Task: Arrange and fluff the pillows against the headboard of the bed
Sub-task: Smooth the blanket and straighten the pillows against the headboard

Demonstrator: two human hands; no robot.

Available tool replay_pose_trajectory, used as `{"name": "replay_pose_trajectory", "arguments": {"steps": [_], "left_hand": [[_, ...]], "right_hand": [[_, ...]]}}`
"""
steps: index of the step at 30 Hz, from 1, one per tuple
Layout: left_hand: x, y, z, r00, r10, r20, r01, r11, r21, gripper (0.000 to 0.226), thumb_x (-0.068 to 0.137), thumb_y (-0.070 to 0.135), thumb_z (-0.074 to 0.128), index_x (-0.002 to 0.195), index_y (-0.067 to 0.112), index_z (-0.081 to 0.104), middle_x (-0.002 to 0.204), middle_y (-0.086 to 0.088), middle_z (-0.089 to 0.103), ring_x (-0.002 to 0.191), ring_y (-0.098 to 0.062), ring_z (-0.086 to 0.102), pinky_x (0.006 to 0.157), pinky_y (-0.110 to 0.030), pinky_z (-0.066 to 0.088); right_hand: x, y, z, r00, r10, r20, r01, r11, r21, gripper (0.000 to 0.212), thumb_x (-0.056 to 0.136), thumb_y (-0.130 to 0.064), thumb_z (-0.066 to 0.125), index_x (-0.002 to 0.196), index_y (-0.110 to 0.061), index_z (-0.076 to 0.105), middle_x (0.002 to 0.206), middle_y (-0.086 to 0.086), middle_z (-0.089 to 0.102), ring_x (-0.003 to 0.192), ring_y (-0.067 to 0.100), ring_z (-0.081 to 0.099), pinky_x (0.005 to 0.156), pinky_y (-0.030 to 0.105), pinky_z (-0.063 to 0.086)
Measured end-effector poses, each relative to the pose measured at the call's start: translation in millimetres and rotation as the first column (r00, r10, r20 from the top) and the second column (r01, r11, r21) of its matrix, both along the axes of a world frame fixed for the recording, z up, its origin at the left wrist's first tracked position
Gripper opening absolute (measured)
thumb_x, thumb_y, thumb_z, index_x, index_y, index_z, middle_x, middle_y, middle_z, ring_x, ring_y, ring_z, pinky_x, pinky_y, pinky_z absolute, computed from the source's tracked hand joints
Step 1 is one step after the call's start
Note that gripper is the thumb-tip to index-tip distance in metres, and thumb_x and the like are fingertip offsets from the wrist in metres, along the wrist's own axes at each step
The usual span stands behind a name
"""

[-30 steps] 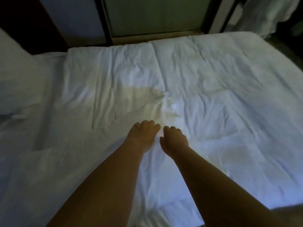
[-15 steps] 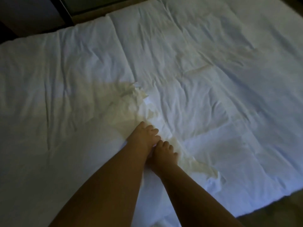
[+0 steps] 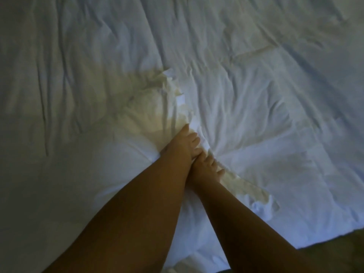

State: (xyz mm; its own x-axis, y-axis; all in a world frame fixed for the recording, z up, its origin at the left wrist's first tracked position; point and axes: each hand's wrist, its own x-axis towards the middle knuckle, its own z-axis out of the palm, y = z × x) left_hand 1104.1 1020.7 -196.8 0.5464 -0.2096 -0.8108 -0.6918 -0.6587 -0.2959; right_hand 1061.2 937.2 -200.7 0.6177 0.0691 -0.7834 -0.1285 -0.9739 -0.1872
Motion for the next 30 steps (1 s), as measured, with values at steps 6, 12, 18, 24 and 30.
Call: {"name": "replay_pose_trajectory", "arguments": {"steps": [6, 12, 18, 24, 30], "left_hand": [[14.1, -9.8, -5.6, 0.994, 0.09, -0.065, -0.09, 0.996, -0.002, 0.061, 0.096, 0.057, 0.033, 0.151, 0.035, 0.018, 0.152, 0.012, 0.032, 0.144, -0.017, 0.023, 0.117, -0.054, 0.001], [5.7, 2.1, 28.1, 0.99, 0.089, -0.113, -0.072, 0.986, 0.147, 0.053, 0.092, 0.039, 0.055, 0.14, 0.019, 0.043, 0.145, -0.003, 0.042, 0.136, -0.024, 0.035, 0.115, -0.049, 0.015], [-31.7, 35.5, 54.2, 0.978, 0.173, -0.113, -0.176, 0.984, -0.01, 0.046, 0.092, 0.032, 0.058, 0.136, 0.022, 0.048, 0.139, 0.001, 0.049, 0.13, -0.02, 0.044, 0.108, -0.03, 0.028], [-98.5, 101.2, 135.7, 0.928, 0.35, 0.128, -0.337, 0.934, -0.116, 0.033, 0.093, 0.035, 0.054, 0.124, 0.025, 0.06, 0.13, 0.002, 0.058, 0.125, -0.025, 0.049, 0.117, -0.05, 0.016], [-202.4, 179.7, 267.5, 0.683, 0.533, 0.499, -0.455, 0.845, -0.28, 0.024, 0.095, 0.033, 0.051, 0.116, 0.03, 0.063, 0.117, 0.004, 0.065, 0.117, -0.025, 0.057, 0.113, -0.053, 0.018]], "right_hand": [[11.5, -3.7, -0.9, 0.999, -0.03, 0.045, 0.03, 1.0, -0.004, 0.11, 0.069, -0.064, 0.058, 0.149, -0.008, 0.008, 0.15, 0.012, 0.02, 0.138, 0.033, 0.028, 0.111, 0.051, 0.026], [13.8, 7.7, 6.7, 0.986, 0.053, -0.157, -0.055, 0.998, -0.005, 0.081, 0.077, -0.062, 0.058, 0.138, -0.012, 0.042, 0.14, 0.01, 0.049, 0.133, 0.03, 0.041, 0.113, 0.049, 0.028], [-12.4, 22.5, 39.5, 0.983, 0.127, -0.131, -0.113, 0.987, 0.111, 0.067, 0.081, -0.065, 0.054, 0.124, -0.014, 0.057, 0.123, 0.01, 0.062, 0.115, 0.028, 0.058, 0.1, 0.041, 0.045], [-49.6, 70.1, 122.0, 0.909, 0.344, 0.235, -0.373, 0.924, 0.088, 0.057, 0.083, -0.066, 0.052, 0.112, -0.018, 0.062, 0.112, 0.005, 0.066, 0.105, 0.025, 0.062, 0.087, 0.035, 0.047], [-119.7, 145.2, 253.3, 0.641, 0.494, 0.588, -0.632, 0.774, 0.039, 0.042, 0.094, -0.05, 0.043, 0.113, -0.017, 0.061, 0.117, 0.008, 0.064, 0.109, 0.028, 0.061, 0.091, 0.037, 0.046]]}}
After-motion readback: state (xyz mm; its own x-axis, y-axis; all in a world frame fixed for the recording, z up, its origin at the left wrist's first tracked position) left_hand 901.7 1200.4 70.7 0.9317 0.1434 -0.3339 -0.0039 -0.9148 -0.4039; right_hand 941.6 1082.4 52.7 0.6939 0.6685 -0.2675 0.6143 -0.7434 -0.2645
